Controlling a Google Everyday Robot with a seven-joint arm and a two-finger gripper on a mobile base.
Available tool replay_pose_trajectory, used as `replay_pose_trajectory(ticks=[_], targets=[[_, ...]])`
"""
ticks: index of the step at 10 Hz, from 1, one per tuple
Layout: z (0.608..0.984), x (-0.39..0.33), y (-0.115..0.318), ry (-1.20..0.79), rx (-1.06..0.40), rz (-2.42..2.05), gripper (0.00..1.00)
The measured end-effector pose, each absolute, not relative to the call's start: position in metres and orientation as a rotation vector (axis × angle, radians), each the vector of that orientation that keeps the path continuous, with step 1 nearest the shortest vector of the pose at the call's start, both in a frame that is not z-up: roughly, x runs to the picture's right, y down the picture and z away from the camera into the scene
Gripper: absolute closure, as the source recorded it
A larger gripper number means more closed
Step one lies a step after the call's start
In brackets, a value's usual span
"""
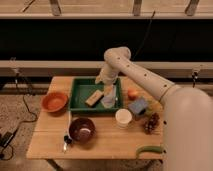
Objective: Place eraser in table surface
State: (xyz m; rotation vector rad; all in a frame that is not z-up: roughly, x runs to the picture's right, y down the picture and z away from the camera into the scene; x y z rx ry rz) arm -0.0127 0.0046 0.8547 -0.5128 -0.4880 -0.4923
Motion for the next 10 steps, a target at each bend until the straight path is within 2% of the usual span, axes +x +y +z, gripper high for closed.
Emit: replay_pose_trajectory(ticks=[6, 10], targets=[[0.91, -0.029, 0.005, -0.453, -0.581, -0.566, 0.35], [0.938, -0.051, 0.025, -0.434, -0.649, -0.635, 0.35]])
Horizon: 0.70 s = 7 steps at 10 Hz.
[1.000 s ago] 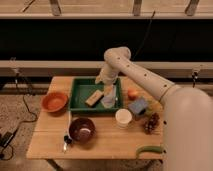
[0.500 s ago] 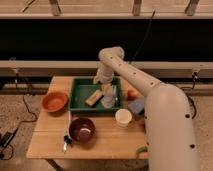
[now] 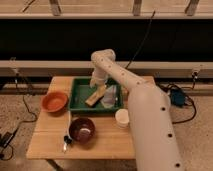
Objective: Place eraser in table surface
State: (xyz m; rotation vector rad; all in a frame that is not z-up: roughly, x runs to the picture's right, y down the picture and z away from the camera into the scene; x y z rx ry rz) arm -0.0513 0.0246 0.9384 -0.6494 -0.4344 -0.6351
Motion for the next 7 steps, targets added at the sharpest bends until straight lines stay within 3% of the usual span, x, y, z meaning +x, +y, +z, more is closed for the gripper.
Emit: replay_pose_trajectory(ticks=[7], targets=[[0.951, -0.065, 0.06, -0.426, -0.753, -0.73, 0.35]])
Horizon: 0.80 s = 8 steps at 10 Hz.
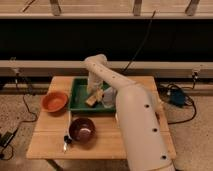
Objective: Place eraser in table surface
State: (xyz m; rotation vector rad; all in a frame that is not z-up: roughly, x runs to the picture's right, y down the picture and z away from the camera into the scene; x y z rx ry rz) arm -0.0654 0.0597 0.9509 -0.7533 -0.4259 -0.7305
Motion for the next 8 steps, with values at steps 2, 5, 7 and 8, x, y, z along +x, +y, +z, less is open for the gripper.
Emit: replay_pose_trajectory(ticks=[2, 5, 7, 8], targets=[[0.948, -0.06, 0.065, -0.421, -0.761, -0.745, 0.38], [0.943, -0.055, 0.066, -0.42, -0.757, -0.742, 0.65], [0.94, -0.055, 0.066, -0.426, -0.753, -0.737, 0.84], [0.939, -0.055, 0.065, -0.431, -0.748, -0.733, 0.95]])
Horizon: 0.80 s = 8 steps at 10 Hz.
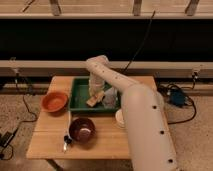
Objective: Place eraser in table surface
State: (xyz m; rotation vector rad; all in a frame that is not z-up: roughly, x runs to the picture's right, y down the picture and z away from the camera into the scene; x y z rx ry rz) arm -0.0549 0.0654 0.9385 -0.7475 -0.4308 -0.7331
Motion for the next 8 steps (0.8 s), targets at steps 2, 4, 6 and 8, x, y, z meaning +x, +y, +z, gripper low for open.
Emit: replay_pose_trajectory(ticks=[2, 4, 6, 8], targets=[[0.937, -0.055, 0.063, -0.436, -0.737, -0.725, 1.0], [0.928, -0.056, 0.054, -0.445, -0.709, -0.713, 1.0], [0.908, -0.055, 0.037, -0.453, -0.672, -0.709, 1.0], [0.872, -0.057, 0.014, -0.467, -0.622, -0.719, 1.0]])
